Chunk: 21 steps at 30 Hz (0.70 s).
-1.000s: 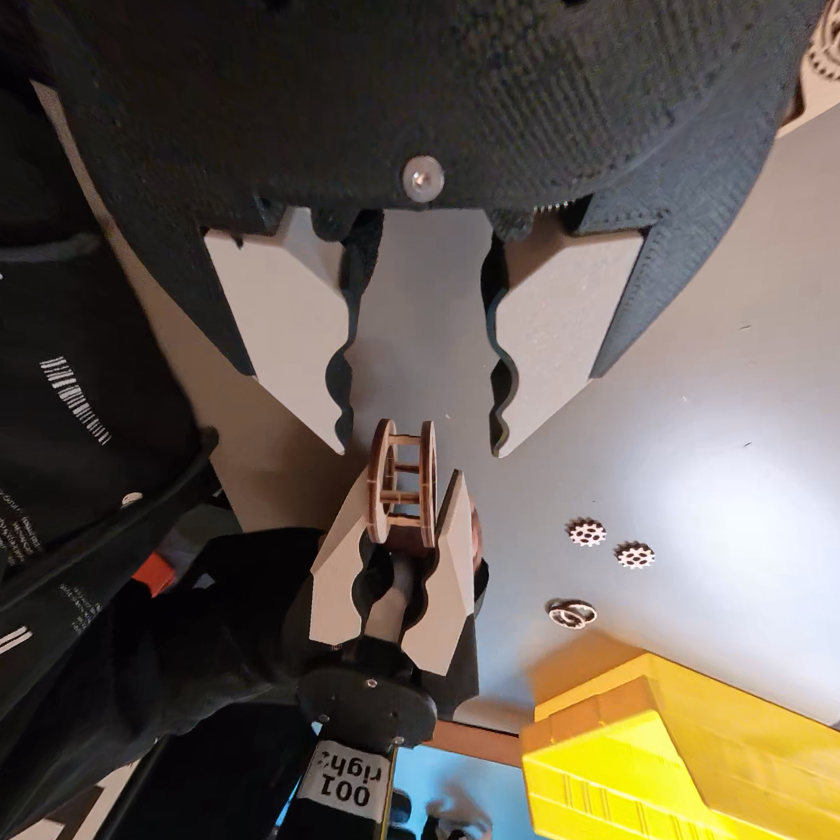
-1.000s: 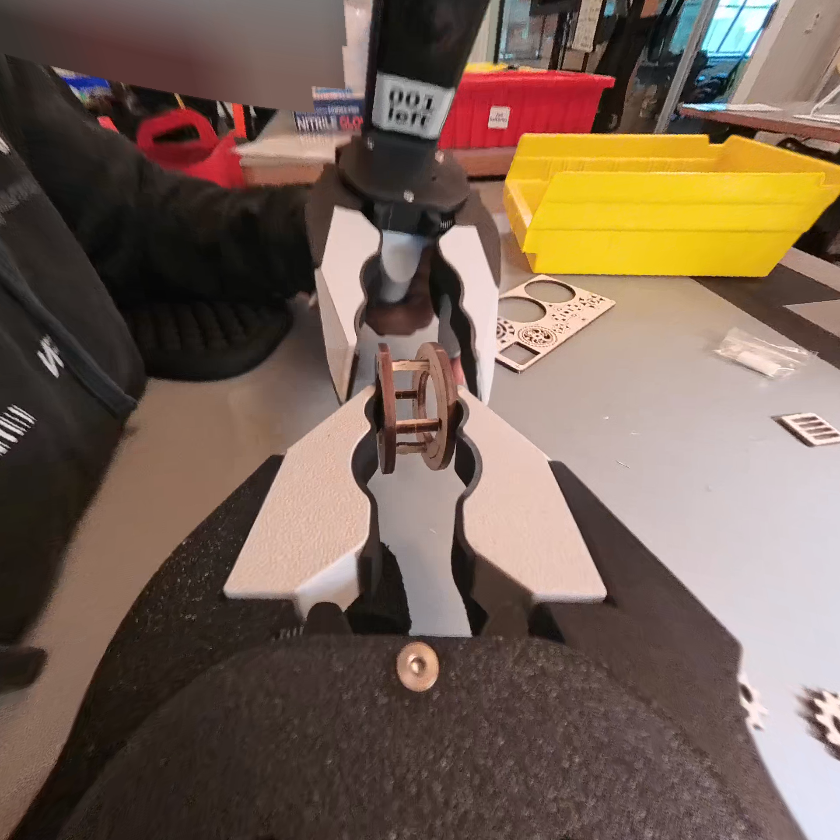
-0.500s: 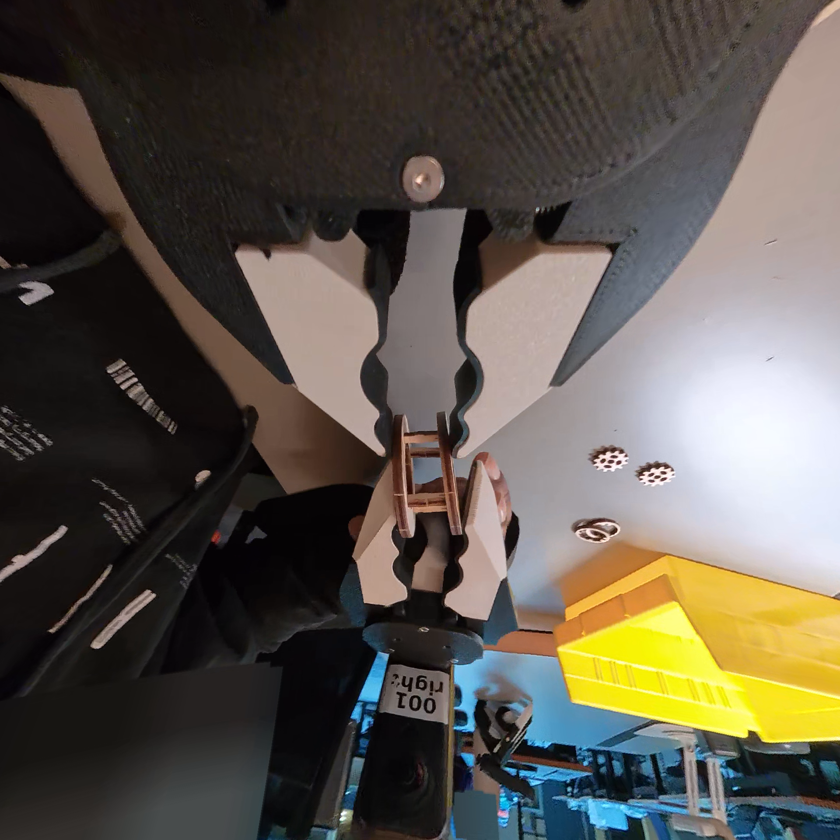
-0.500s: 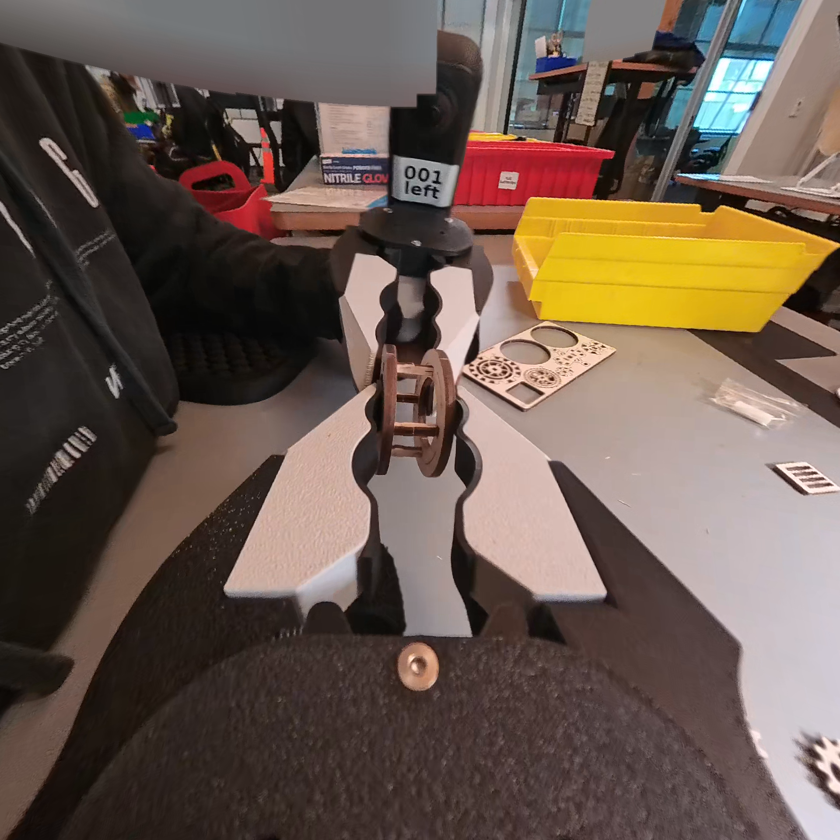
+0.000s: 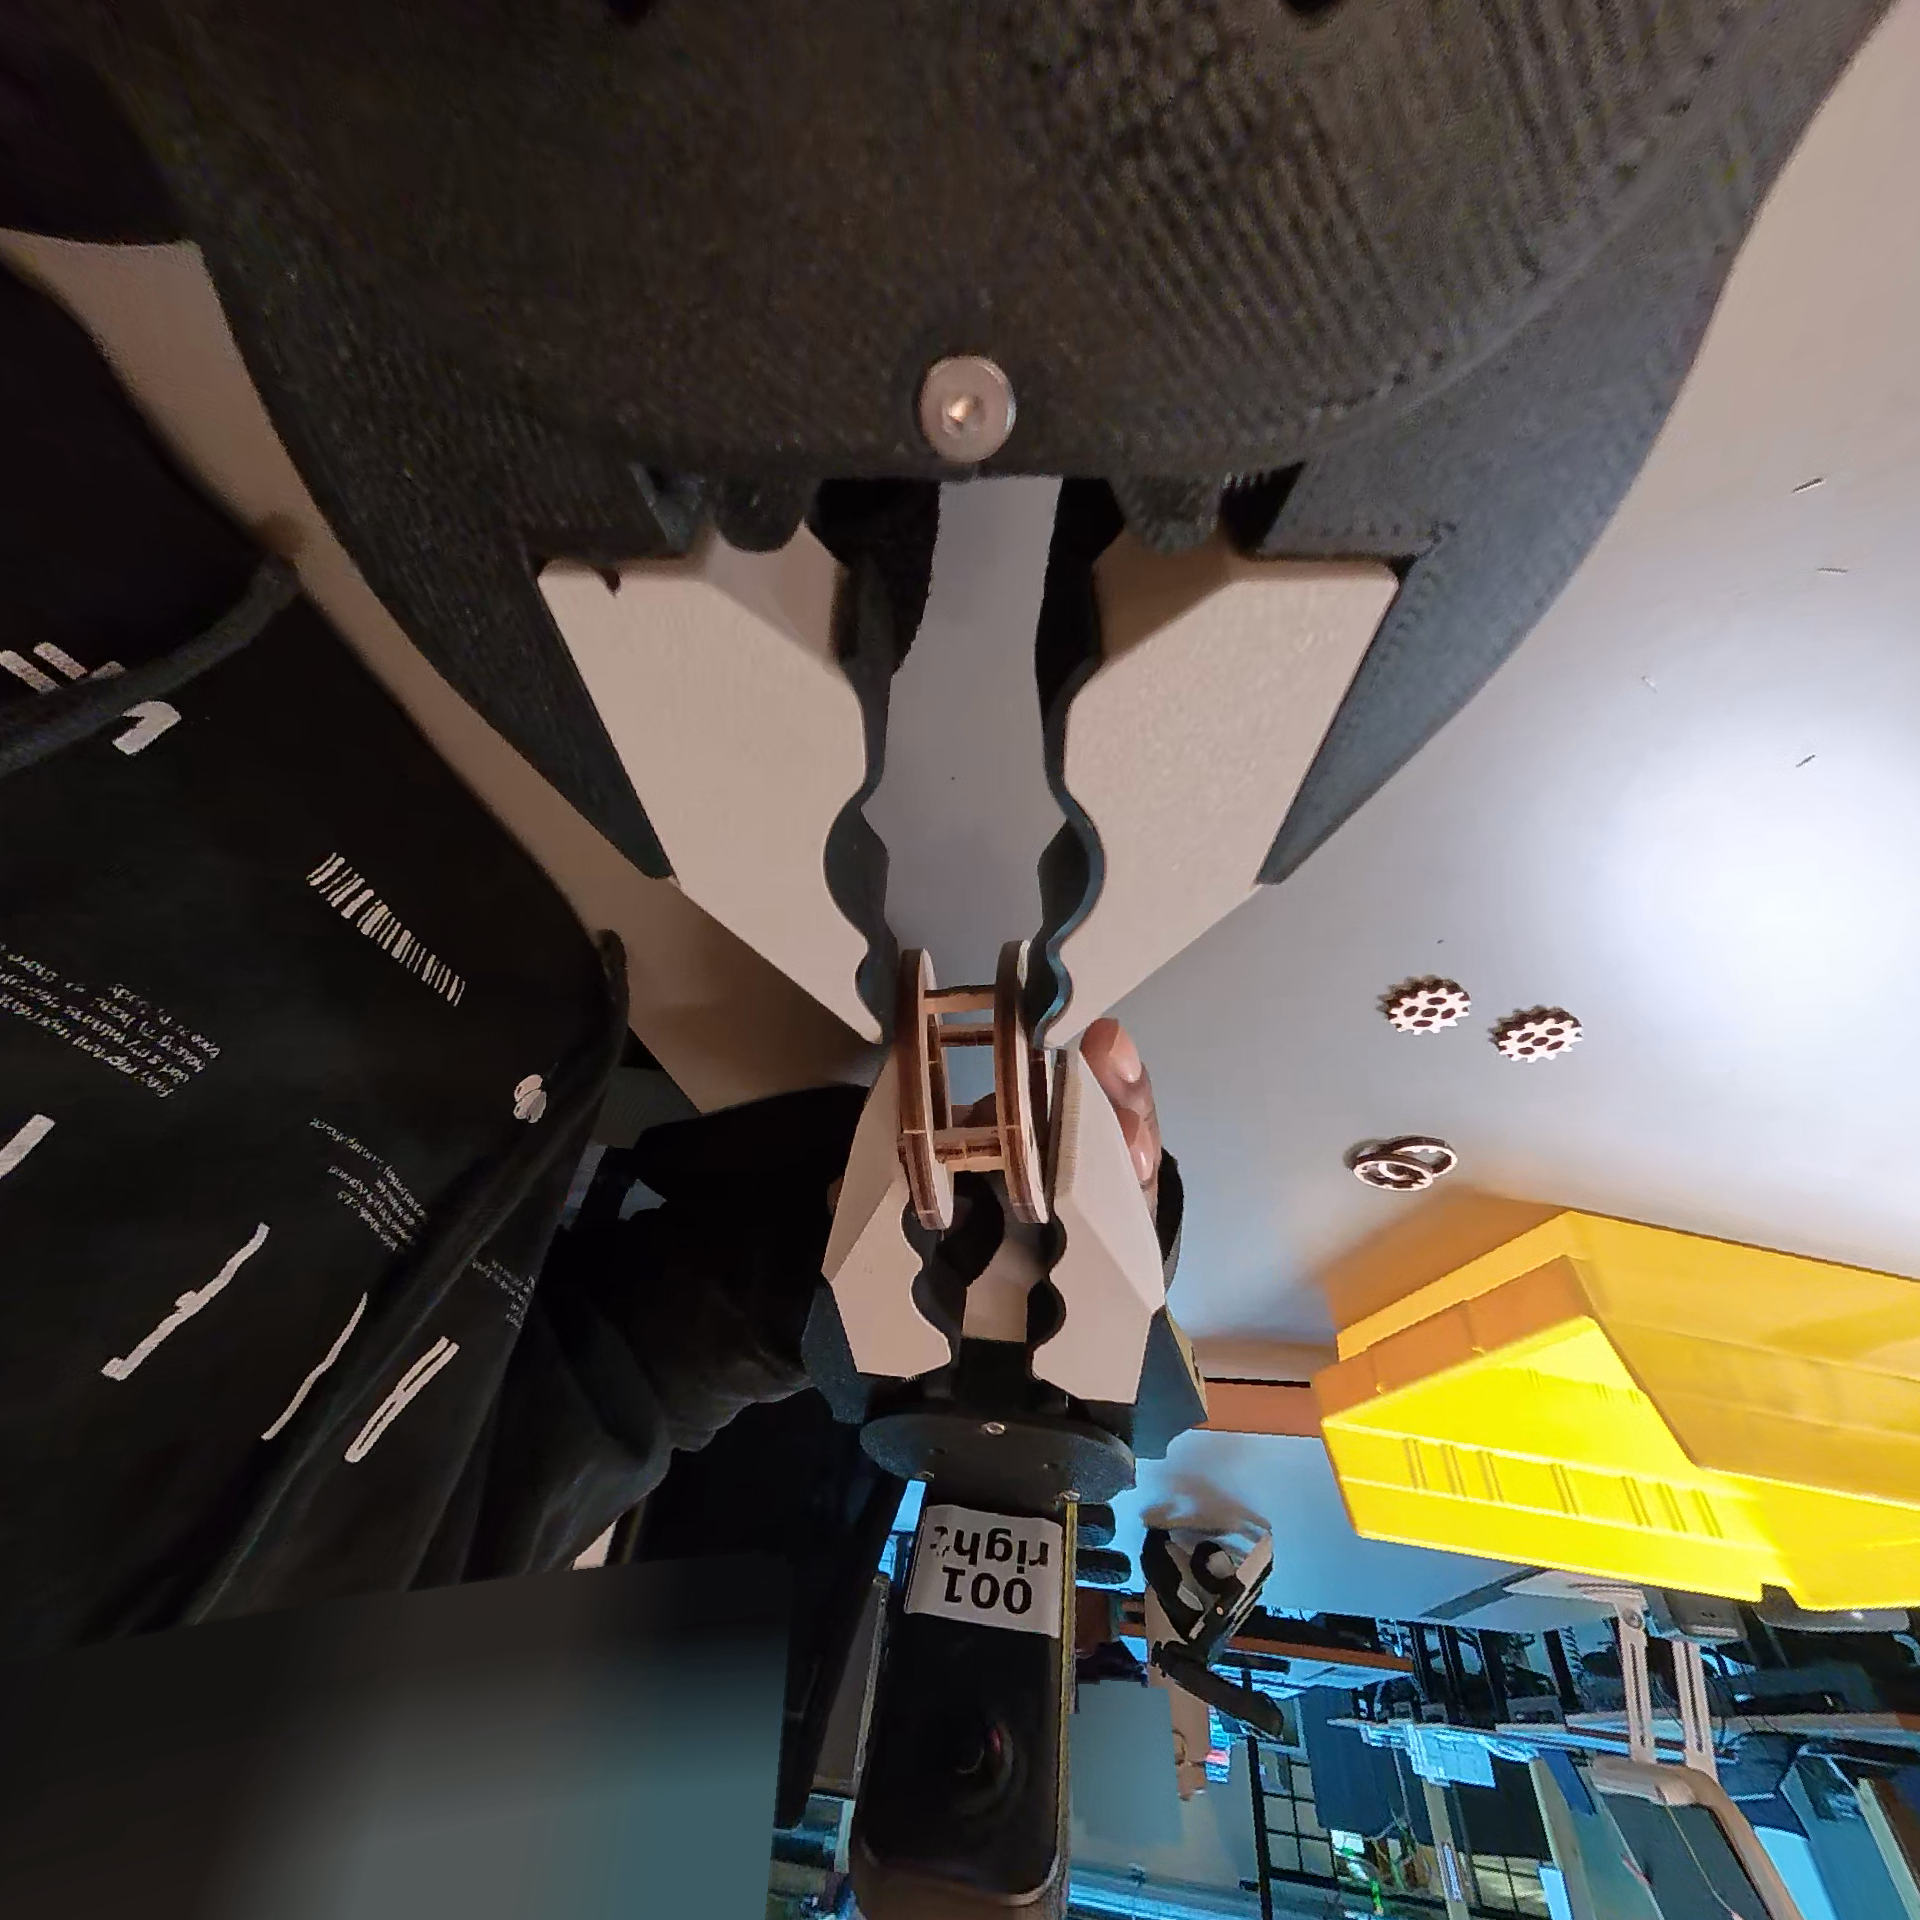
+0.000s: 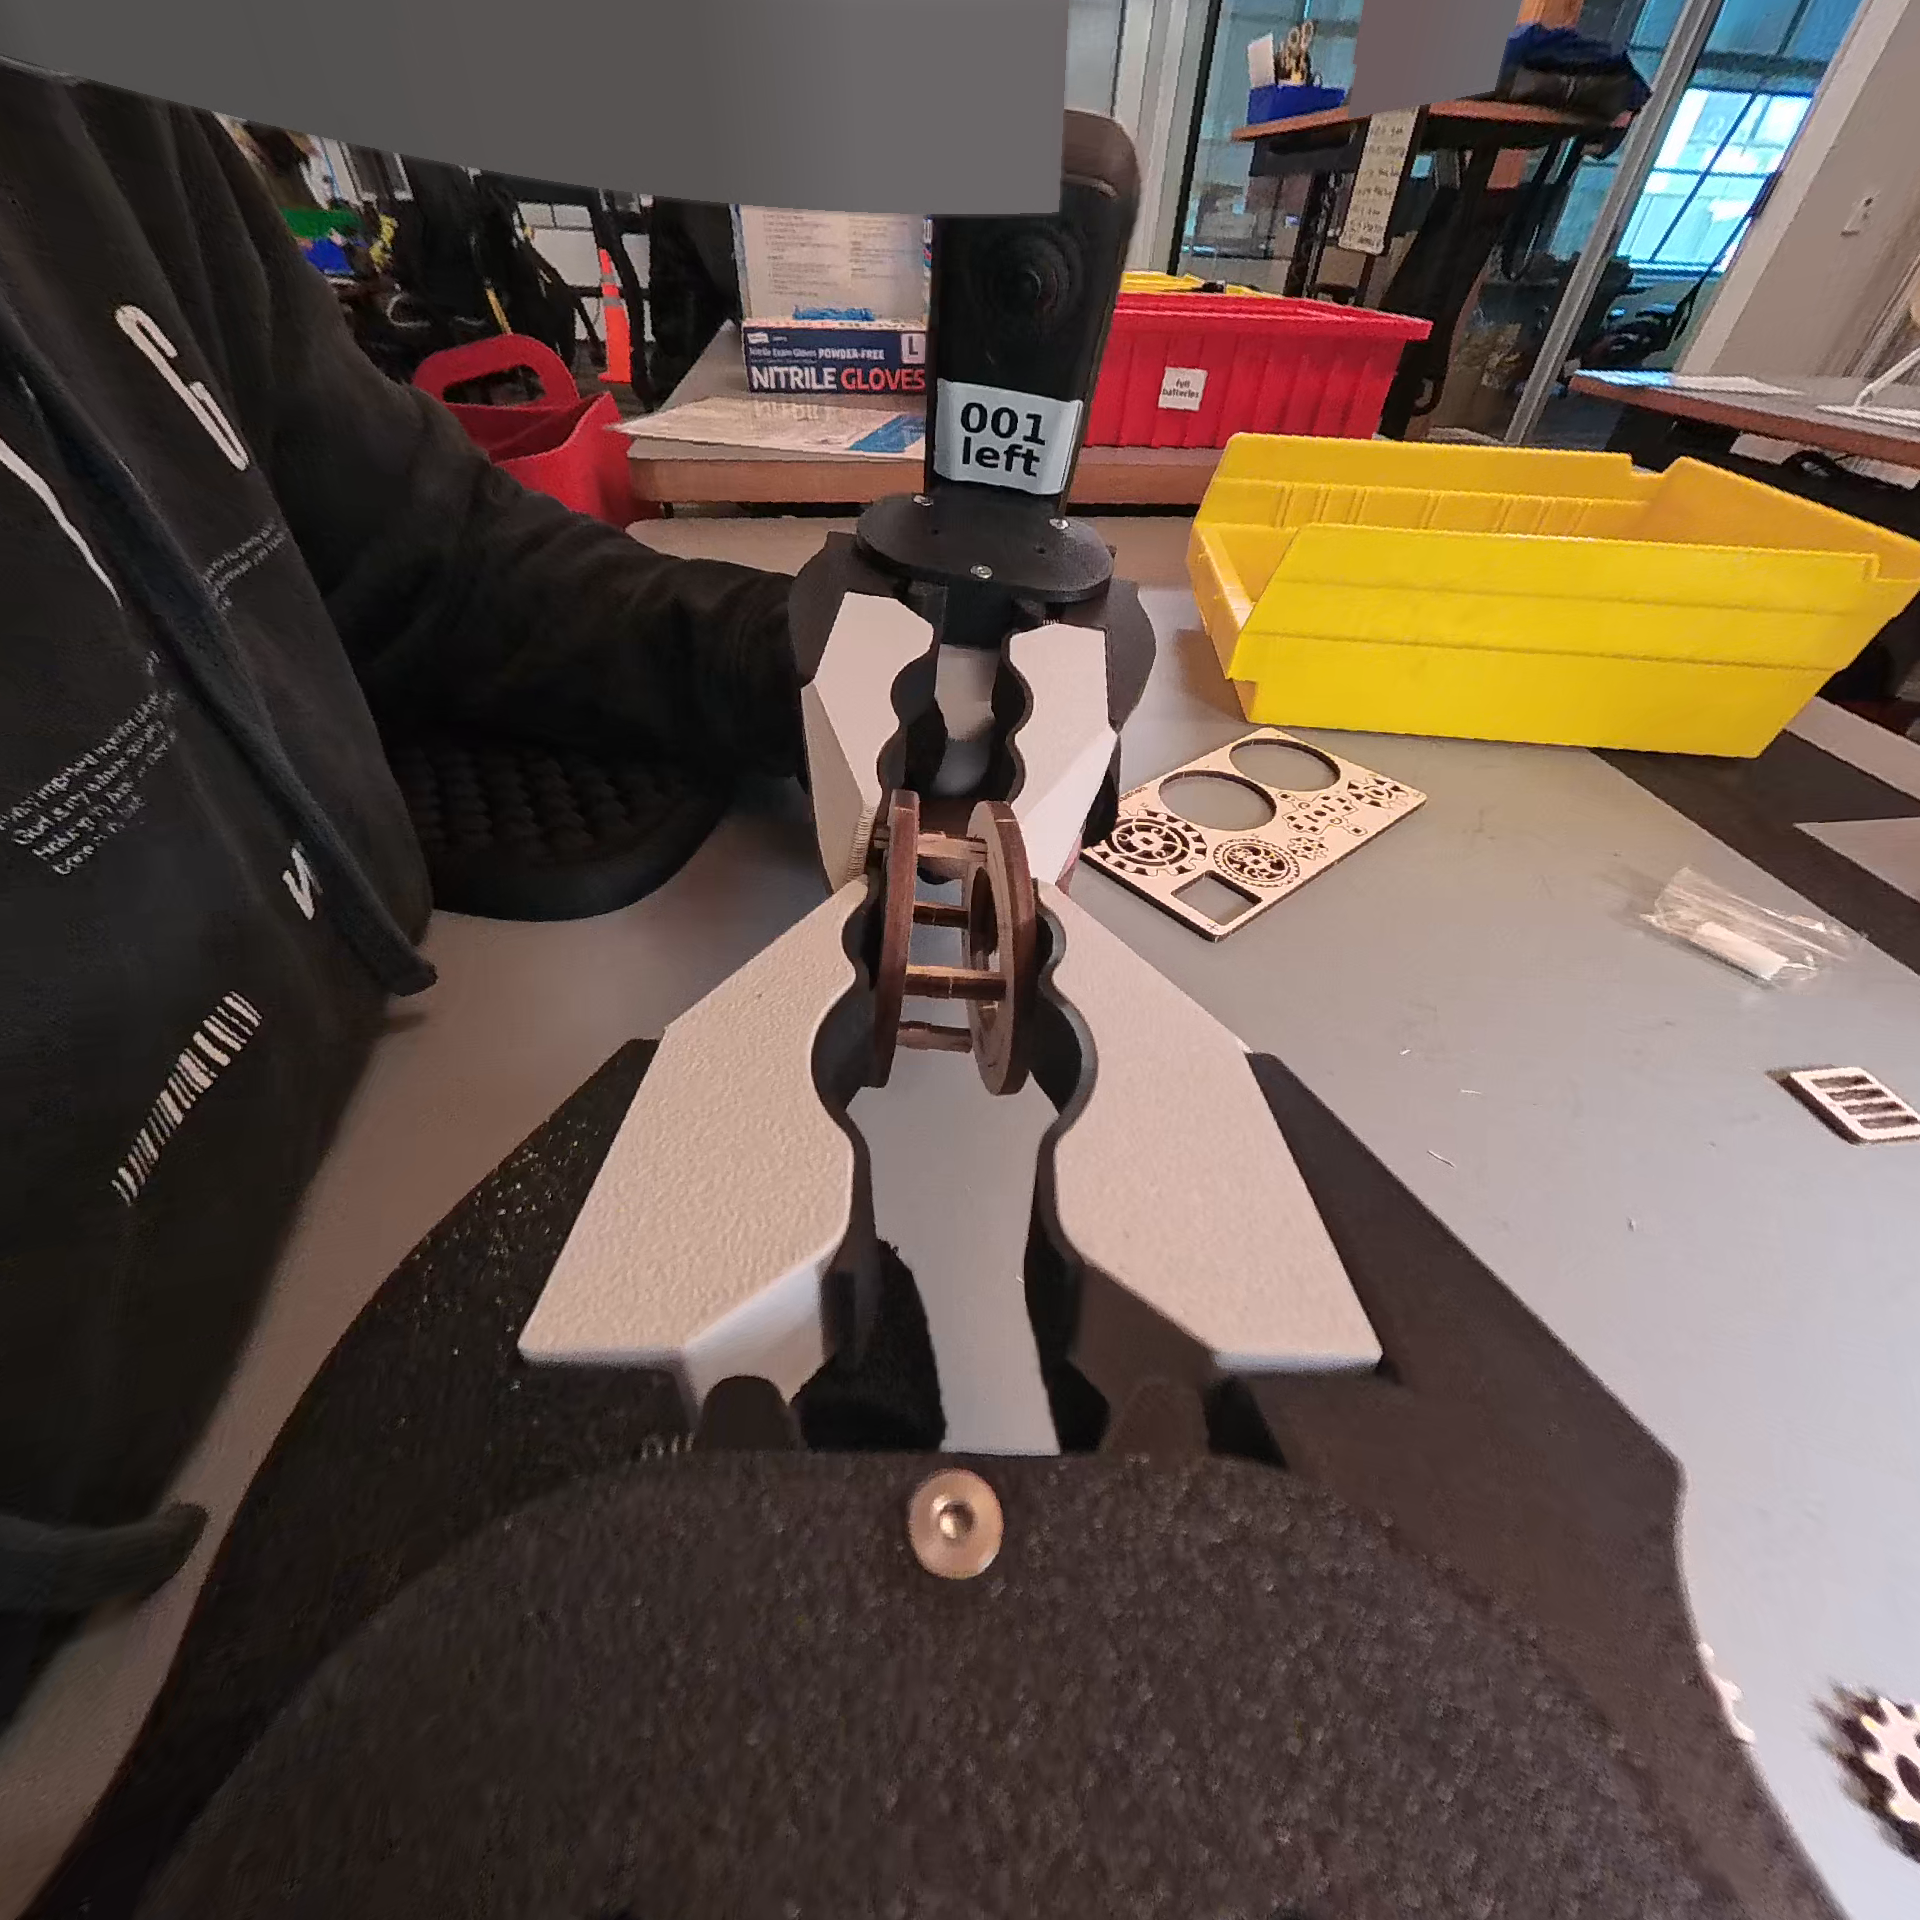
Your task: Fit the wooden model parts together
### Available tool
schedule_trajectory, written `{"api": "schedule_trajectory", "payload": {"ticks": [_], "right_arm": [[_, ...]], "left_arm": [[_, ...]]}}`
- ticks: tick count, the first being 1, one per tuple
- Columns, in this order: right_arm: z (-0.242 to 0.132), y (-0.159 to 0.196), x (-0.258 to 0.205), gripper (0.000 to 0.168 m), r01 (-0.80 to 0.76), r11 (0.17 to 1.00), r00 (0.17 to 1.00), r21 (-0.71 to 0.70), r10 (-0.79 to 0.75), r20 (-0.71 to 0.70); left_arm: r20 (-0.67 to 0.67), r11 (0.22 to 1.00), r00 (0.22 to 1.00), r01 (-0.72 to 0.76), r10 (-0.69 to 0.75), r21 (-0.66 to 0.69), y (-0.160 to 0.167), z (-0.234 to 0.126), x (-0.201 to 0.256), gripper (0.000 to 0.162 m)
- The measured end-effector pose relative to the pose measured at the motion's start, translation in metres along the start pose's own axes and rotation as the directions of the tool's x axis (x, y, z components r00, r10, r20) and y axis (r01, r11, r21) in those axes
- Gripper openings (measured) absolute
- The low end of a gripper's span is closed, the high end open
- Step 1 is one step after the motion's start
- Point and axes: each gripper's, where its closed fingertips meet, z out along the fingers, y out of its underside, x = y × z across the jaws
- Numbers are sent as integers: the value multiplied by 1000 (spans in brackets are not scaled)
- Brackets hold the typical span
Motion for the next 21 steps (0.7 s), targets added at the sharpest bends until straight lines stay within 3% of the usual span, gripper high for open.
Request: {"api": "schedule_trajectory", "payload": {"ticks": [9, 21], "right_arm": [[-12, -1, -1, 43, 50, 999, 998, 13, -50, 33], [-13, -12, -6, 24, 131, 991, 991, 29, -132, 16]], "left_arm": [[50, 988, 988, -151, 149, 34, -14, -4, 4, 23], [64, 971, 972, -229, 225, 64, -21, -9, 8, 23]]}}
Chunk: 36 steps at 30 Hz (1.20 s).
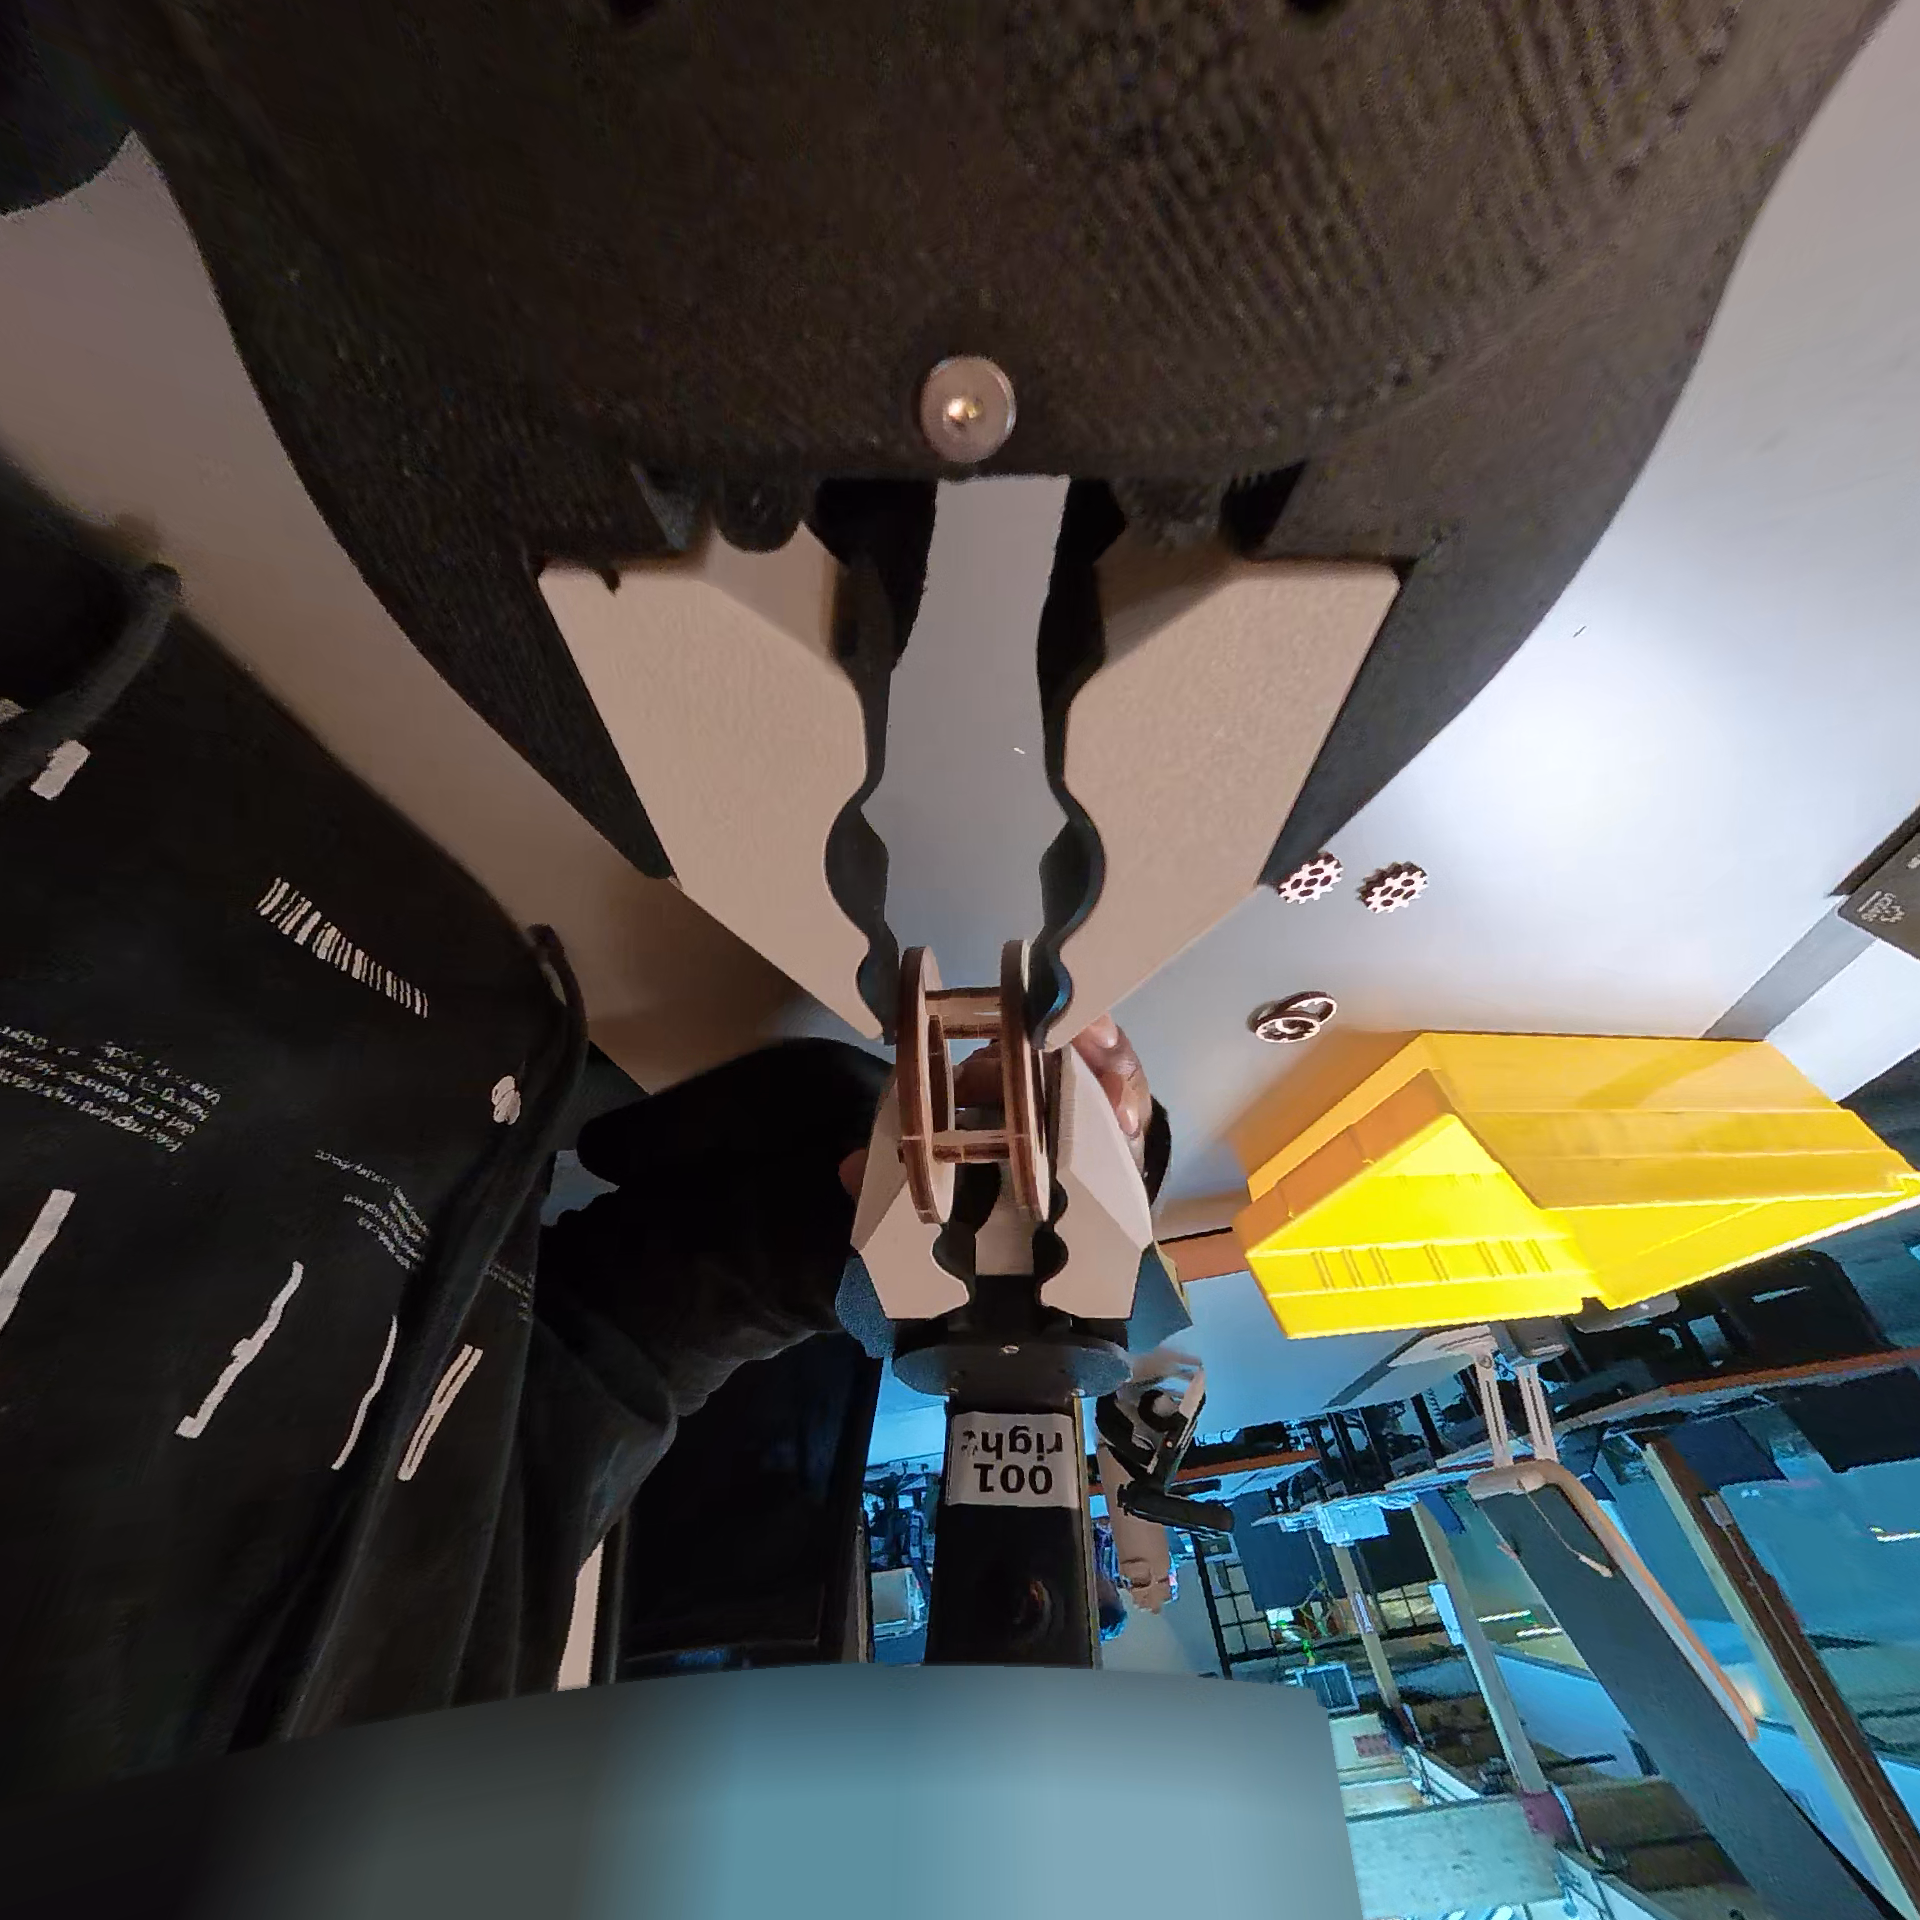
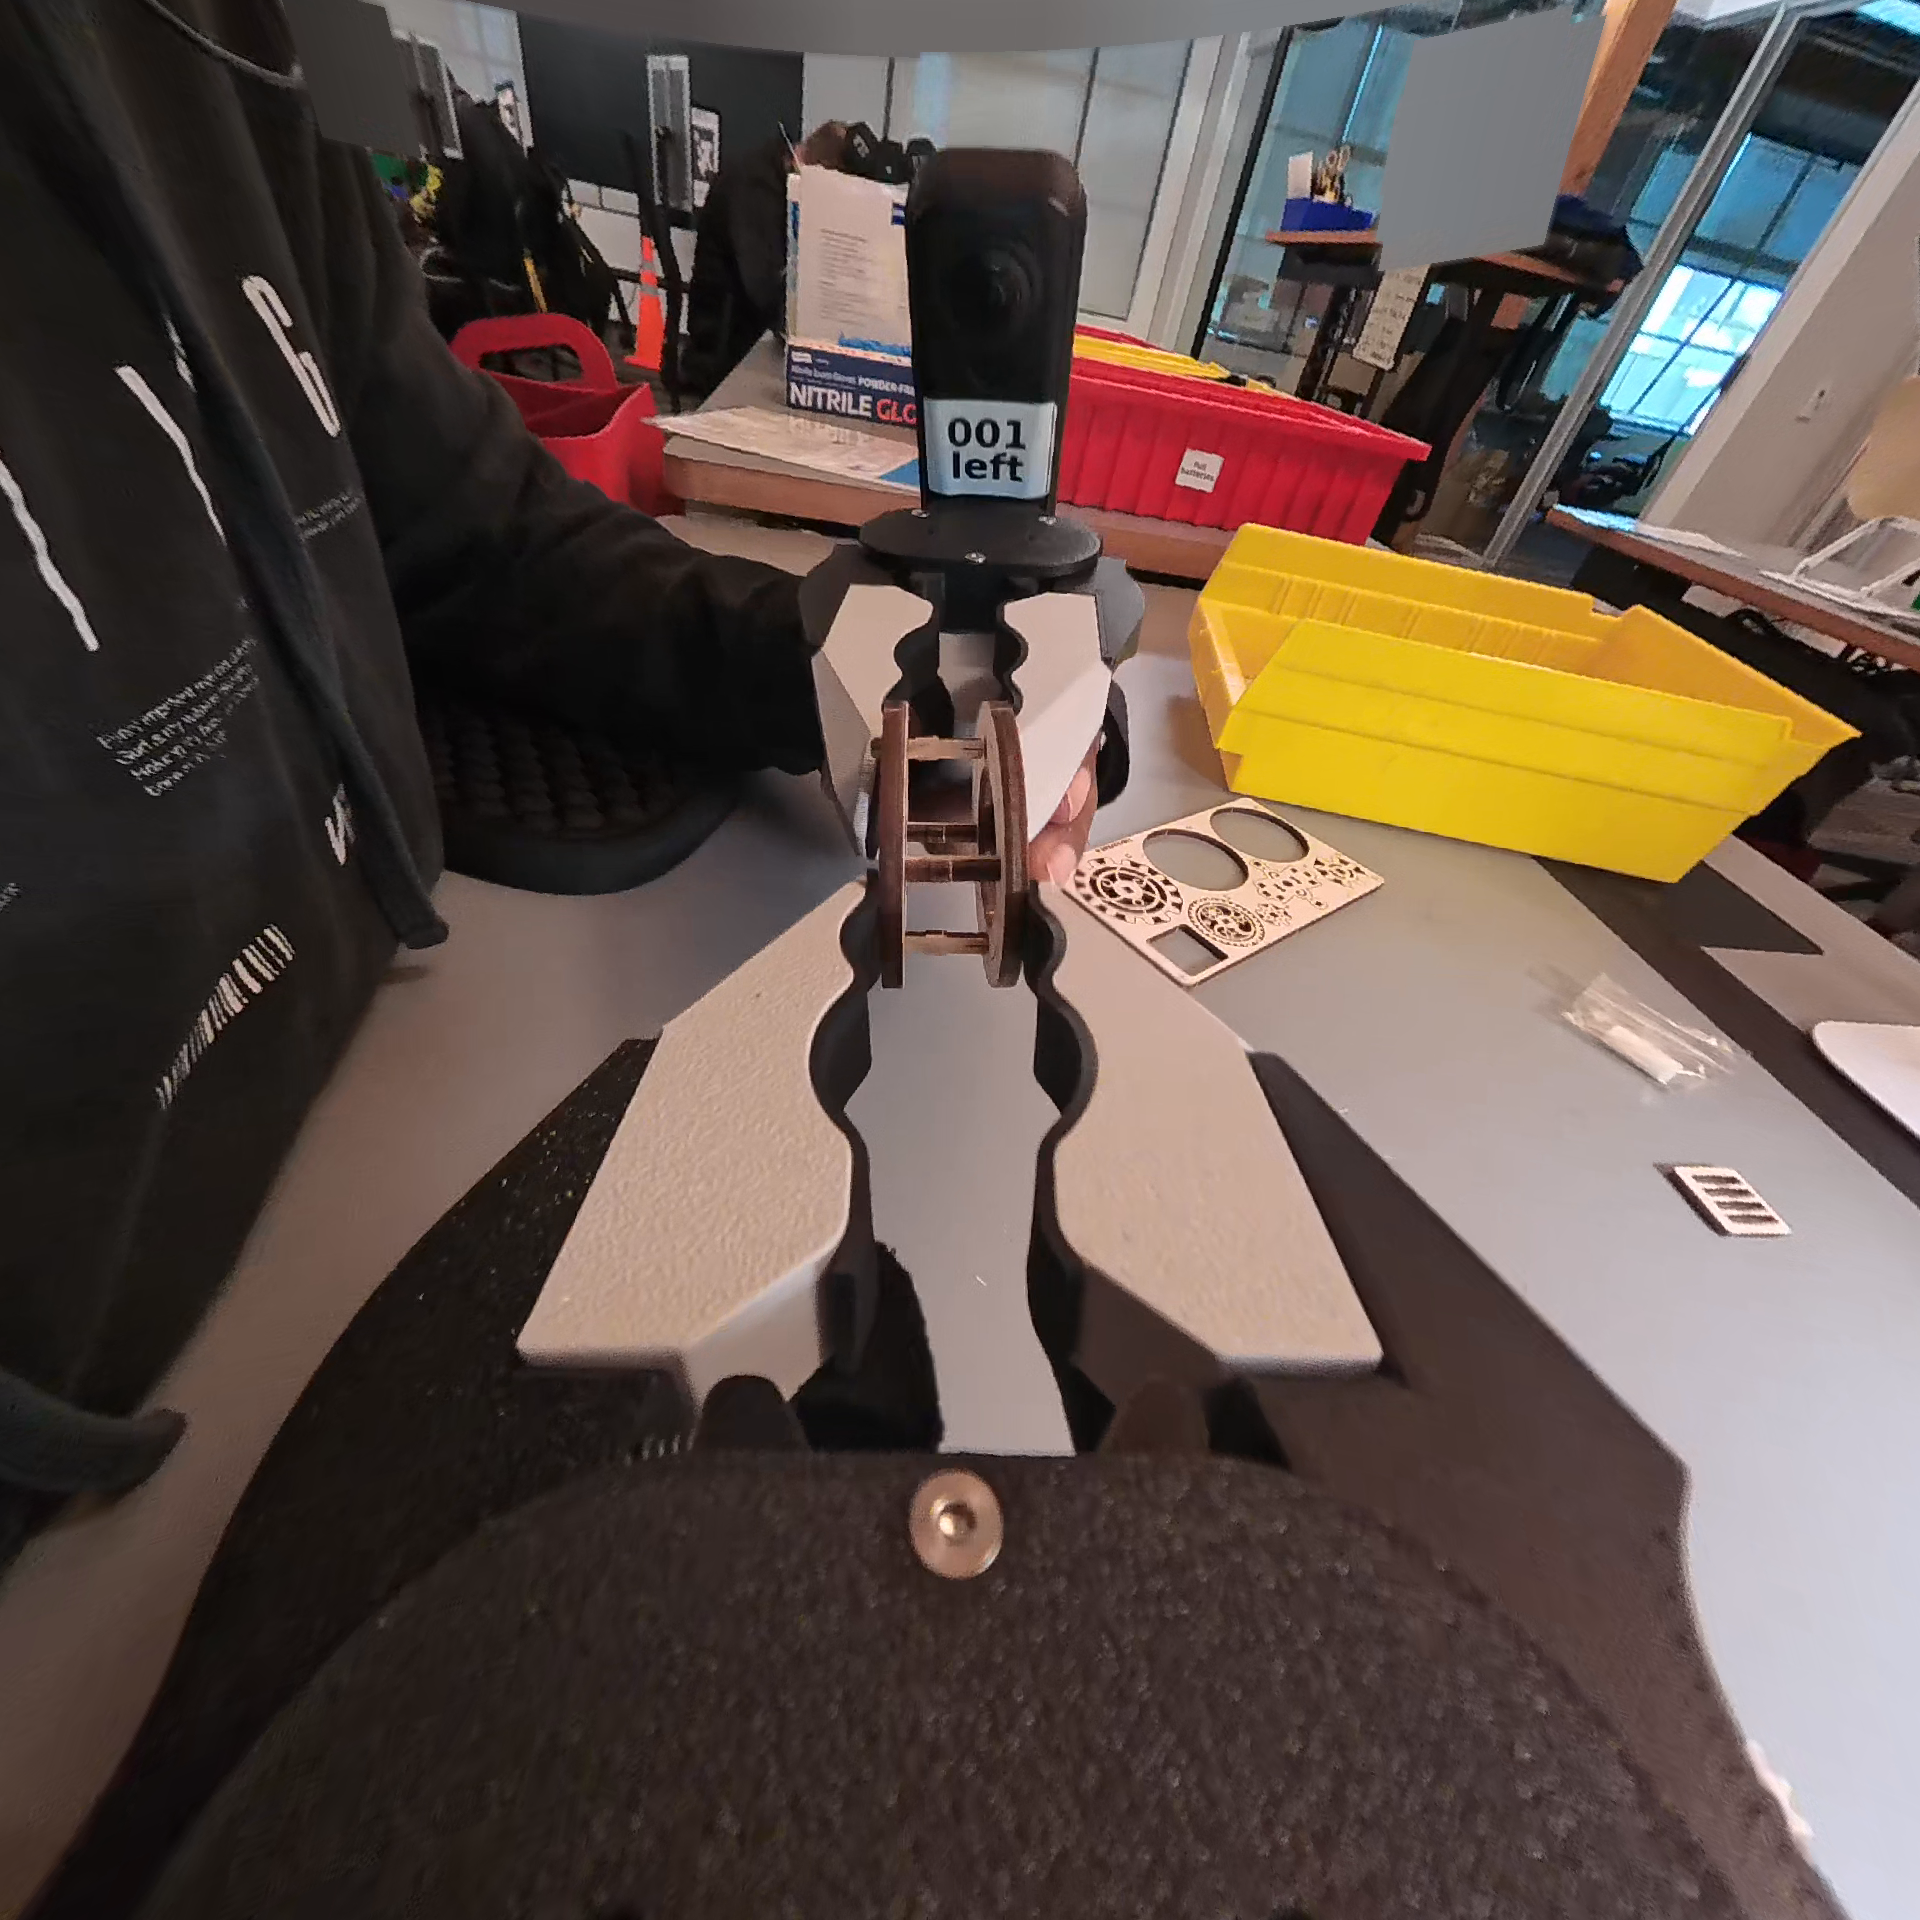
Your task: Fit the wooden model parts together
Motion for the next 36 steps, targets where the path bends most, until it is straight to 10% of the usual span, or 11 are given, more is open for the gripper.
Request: {"api": "schedule_trajectory", "payload": {"ticks": [36], "right_arm": [[7, 18, 8, 23, -169, 983, 986, -74, 168, -18]], "left_arm": [[45, 974, 976, 216, -213, -74, 10, 6, -12, 23]]}}
